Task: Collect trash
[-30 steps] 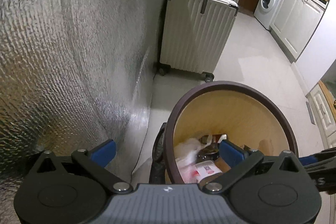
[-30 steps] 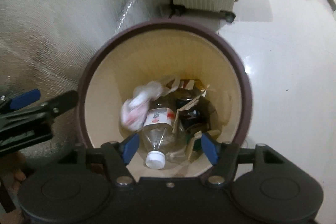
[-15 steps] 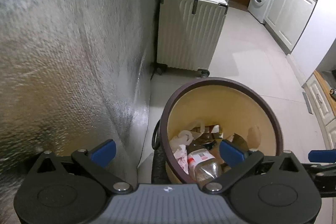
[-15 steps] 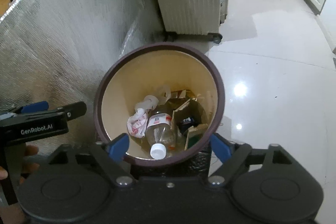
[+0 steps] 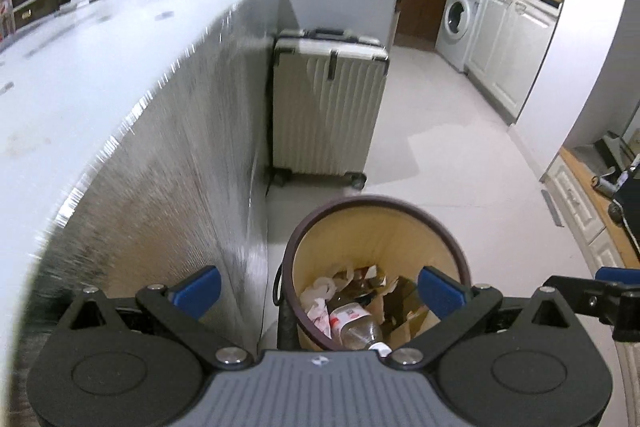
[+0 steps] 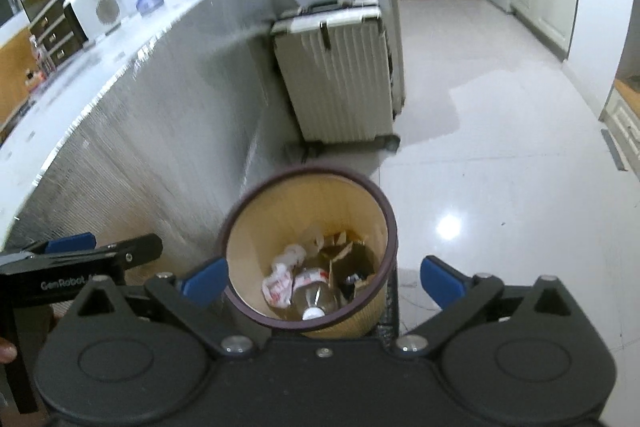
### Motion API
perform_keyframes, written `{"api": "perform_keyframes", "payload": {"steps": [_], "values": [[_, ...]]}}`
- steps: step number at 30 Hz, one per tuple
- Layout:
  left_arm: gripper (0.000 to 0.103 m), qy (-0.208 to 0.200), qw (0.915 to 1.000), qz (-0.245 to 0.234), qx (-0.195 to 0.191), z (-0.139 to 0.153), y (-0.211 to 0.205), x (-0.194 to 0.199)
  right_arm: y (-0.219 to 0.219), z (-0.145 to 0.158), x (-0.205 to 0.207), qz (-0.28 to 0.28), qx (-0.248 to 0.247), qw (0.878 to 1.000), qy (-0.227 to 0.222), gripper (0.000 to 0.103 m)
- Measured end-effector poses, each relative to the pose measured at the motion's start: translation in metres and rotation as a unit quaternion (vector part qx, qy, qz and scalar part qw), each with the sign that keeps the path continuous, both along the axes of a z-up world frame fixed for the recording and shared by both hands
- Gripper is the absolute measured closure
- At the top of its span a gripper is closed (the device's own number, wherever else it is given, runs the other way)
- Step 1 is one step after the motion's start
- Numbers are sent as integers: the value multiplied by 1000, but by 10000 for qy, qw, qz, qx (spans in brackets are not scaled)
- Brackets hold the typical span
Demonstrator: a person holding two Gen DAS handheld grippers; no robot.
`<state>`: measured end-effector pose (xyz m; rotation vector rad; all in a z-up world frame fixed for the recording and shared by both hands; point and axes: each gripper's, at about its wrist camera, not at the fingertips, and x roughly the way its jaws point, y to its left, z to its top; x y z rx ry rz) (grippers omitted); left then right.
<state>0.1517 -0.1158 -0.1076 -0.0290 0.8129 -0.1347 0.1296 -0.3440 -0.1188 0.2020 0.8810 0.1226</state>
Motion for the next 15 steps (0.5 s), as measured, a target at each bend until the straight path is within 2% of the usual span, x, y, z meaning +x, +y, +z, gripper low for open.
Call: {"api": "perform_keyframes", "payload": {"steps": [7,15], "values": [[0,-247,9996,-156,-65,37,10,-22,5,32,-24,-195,2,9991,-373,0],[0,-503,9983,-279,62,71,29,-44,18,61,-43,-396,99,9967,-702,0]]}}
